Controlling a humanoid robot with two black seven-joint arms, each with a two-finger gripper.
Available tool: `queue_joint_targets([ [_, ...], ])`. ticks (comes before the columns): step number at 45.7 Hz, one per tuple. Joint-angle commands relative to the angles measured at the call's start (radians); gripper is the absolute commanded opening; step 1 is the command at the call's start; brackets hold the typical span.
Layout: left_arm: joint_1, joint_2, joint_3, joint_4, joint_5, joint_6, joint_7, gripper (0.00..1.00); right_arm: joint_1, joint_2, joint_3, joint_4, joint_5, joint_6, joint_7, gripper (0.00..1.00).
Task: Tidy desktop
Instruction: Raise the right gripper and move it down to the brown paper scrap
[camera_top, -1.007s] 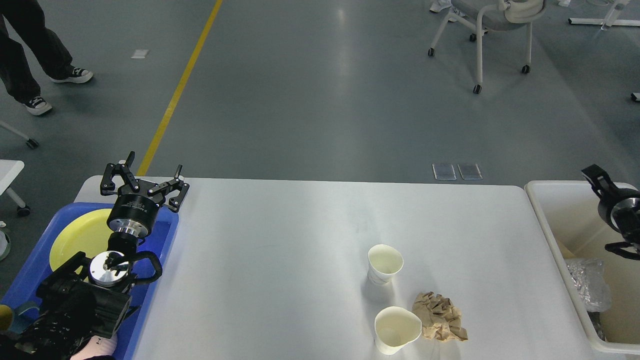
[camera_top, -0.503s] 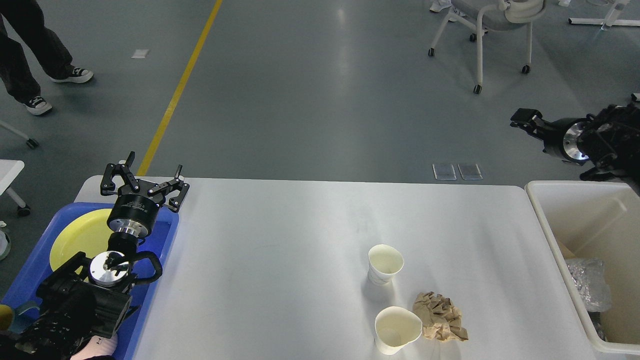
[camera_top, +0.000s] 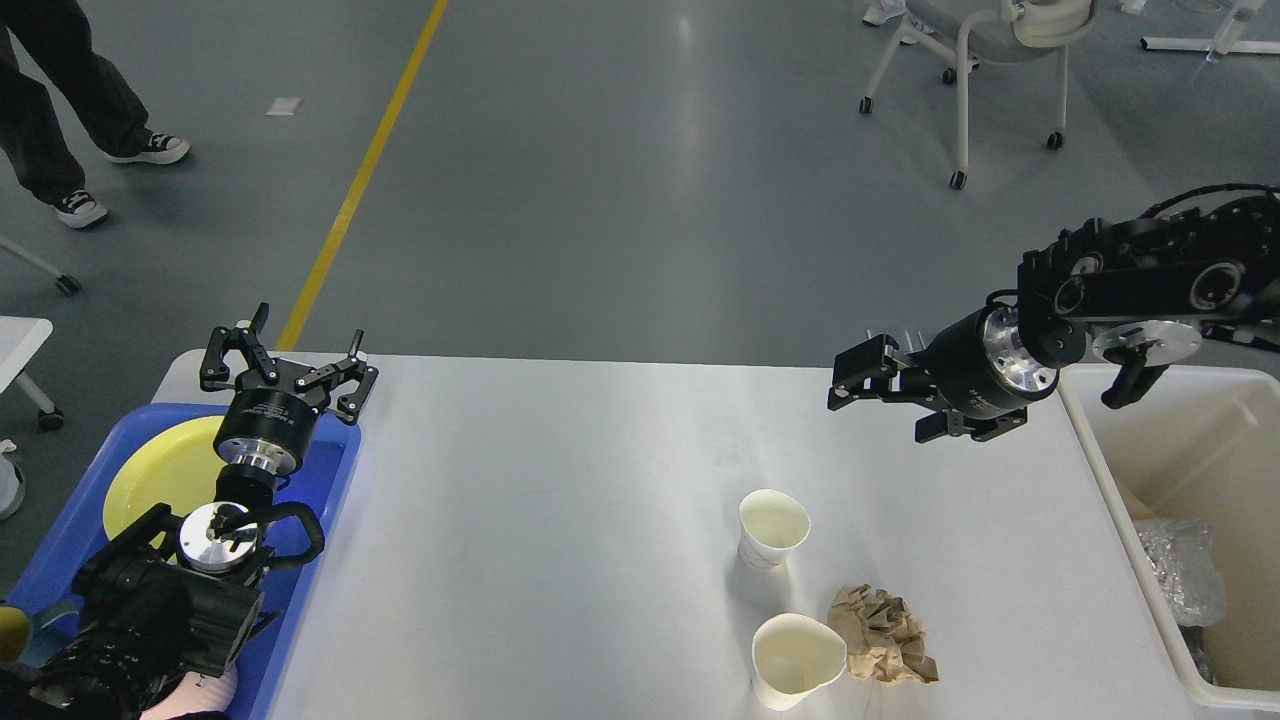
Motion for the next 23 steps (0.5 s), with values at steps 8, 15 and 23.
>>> queue_joint_targets([
  [8,0.000,0.001,0.000,0.000,0.001,0.000,0.000,1.00,0.080,0.028,-0.082,0.173,0.000,-0.013,0.002,1.00],
  [15,0.002,0.001,0.000,0.000,0.001,0.000,0.000,1.00,0.058,-0.022,-0.085,0.170,0.000,-0.013,0.002,1.00],
  [23,0.002,0.001,0.000,0.000,0.000,0.000,0.000,1.00,-0.075,-0.114,-0.068,0.162,0.000,-0.024,0.004,1.00],
])
